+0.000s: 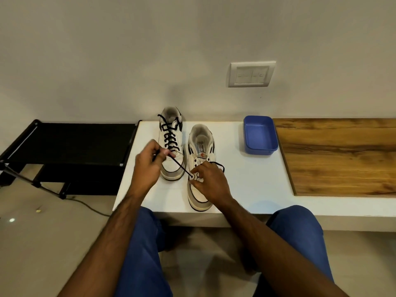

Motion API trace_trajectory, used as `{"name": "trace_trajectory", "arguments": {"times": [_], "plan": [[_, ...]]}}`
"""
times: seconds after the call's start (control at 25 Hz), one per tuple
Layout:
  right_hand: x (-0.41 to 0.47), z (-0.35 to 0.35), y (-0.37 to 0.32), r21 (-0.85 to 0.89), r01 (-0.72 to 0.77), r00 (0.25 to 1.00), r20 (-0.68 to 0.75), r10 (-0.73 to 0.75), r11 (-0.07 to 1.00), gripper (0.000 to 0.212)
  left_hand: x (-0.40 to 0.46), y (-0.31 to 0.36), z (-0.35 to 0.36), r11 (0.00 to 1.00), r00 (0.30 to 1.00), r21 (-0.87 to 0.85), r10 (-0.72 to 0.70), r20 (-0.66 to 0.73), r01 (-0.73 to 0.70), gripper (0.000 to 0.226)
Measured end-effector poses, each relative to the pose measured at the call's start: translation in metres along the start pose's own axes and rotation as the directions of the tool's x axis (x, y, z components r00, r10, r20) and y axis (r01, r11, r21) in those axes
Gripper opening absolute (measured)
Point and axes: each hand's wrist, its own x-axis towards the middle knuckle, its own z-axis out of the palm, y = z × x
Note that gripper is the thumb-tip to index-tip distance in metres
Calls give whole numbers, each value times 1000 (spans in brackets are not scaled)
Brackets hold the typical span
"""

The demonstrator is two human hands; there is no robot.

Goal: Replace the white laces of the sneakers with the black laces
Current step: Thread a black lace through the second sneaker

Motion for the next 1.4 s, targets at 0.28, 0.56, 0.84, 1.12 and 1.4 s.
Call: {"name": "trace_trajectory", "arguments": {"times": [0.28, 0.56, 0.84, 1.12, 1.4], "plan": [[6, -14, -6, 51, -37, 994, 109, 31, 998, 29, 11, 25, -24, 948, 991, 286, 129, 47, -137, 16], [40, -159, -65, 681, -127, 991, 121, 60, 721, 31, 37, 105, -43, 870, 932, 334, 328, 152, -361, 12], [34, -303, -153, 720, 200, 976, -89, -197, 665, 34, 31, 217, -49, 925, 935, -137, 351, -41, -353, 20], [17, -378, -224, 305, 363, 895, -378, -238, 881, 21, 19, 309, -57, 876, 900, -214, 404, -161, -432, 19], [9, -416, -258, 343, 439, 866, -409, -288, 831, 13, 5, 359, -60, 870, 893, -241, 371, -255, -430, 6]]}}
